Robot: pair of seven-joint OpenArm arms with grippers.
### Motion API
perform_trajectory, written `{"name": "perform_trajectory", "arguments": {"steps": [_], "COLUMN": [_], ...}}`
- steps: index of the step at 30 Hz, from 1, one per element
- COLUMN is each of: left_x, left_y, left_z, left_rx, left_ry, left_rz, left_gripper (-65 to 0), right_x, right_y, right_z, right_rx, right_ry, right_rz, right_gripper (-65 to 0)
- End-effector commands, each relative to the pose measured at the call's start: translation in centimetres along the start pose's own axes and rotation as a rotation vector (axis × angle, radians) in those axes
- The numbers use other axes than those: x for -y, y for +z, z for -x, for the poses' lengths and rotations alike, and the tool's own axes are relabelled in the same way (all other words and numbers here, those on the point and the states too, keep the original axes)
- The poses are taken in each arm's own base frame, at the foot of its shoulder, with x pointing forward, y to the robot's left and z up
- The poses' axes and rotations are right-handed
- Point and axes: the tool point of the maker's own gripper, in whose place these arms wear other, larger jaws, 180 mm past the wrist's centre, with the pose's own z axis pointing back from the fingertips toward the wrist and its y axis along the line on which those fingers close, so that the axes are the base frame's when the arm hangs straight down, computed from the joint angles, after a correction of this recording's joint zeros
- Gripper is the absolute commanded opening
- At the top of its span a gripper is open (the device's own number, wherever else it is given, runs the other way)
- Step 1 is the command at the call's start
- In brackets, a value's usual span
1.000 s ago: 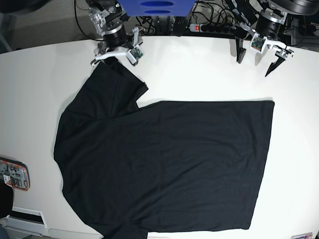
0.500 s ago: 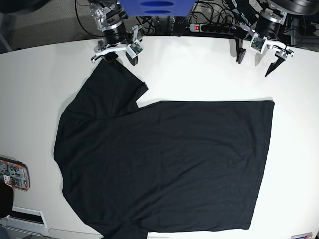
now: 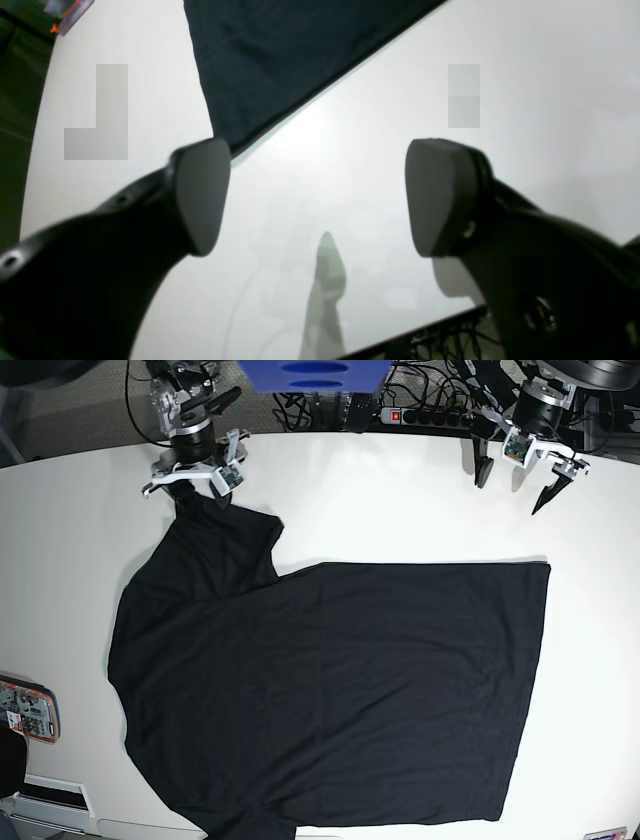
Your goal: Fold the T-shirt properly
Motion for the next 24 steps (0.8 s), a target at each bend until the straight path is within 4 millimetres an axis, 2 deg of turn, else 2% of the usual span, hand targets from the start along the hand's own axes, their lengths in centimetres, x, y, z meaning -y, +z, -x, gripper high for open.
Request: {"name": "perform_trajectory", "arguments": {"steps": [1, 5, 6, 8, 9, 10, 12, 17, 20, 24], "left_x": [-0.4, -0.5, -0.5, -0.5, -0.5, -0.4, -0.3, -0.2, -0.1, -0.1], "left_y": [0.2, 0.2, 0.2, 0.2, 0.2, 0.3, 0.3, 0.3, 0.3, 0.3], "left_z": [-0.6, -0.6, -0.6, -0.6, -0.6, -0.5, -0.3, 1.6, 1.8, 1.8], "left_rx": [0.026, 0.027, 0.027, 0.027, 0.027, 0.023, 0.012, -0.101, -0.111, -0.112], "left_ry": [-0.006, -0.006, -0.006, -0.006, -0.006, -0.007, -0.008, -0.089, -0.130, -0.130], "left_rz": [-0.012, -0.013, -0.013, -0.013, -0.013, -0.010, -0.005, 0.009, 0.018, 0.018], "left_gripper": [-15.3, -15.3, -15.3, -15.3, -15.2, -15.2, -15.2, -15.2, -15.2, -15.2], "right_x": [-1.6, -1.8, -1.9, -2.1, -2.1, -2.2, -2.2, -1.9, -1.0, -0.6], "right_y": [0.9, 0.9, 0.9, 0.9, 0.8, 0.8, 0.8, 0.8, 1.0, 2.4], "right_z": [4.5, 4.5, 4.6, 5.0, 5.1, 5.2, 5.3, 4.7, 2.9, 0.9], "right_rx": [-0.190, -0.192, -0.194, -0.204, -0.205, -0.209, -0.211, -0.196, -0.148, -0.098], "right_ry": [0.020, 0.024, 0.025, 0.027, 0.025, 0.026, 0.026, 0.021, 0.012, -0.004], "right_rz": [-0.069, -0.072, -0.075, -0.082, -0.082, -0.084, -0.083, -0.075, -0.053, -0.044], "right_gripper": [-34.5, -35.3, -37.8, -50.2, -60.2, -65.0, -65.0, -65.0, -65.0, -65.0]}}
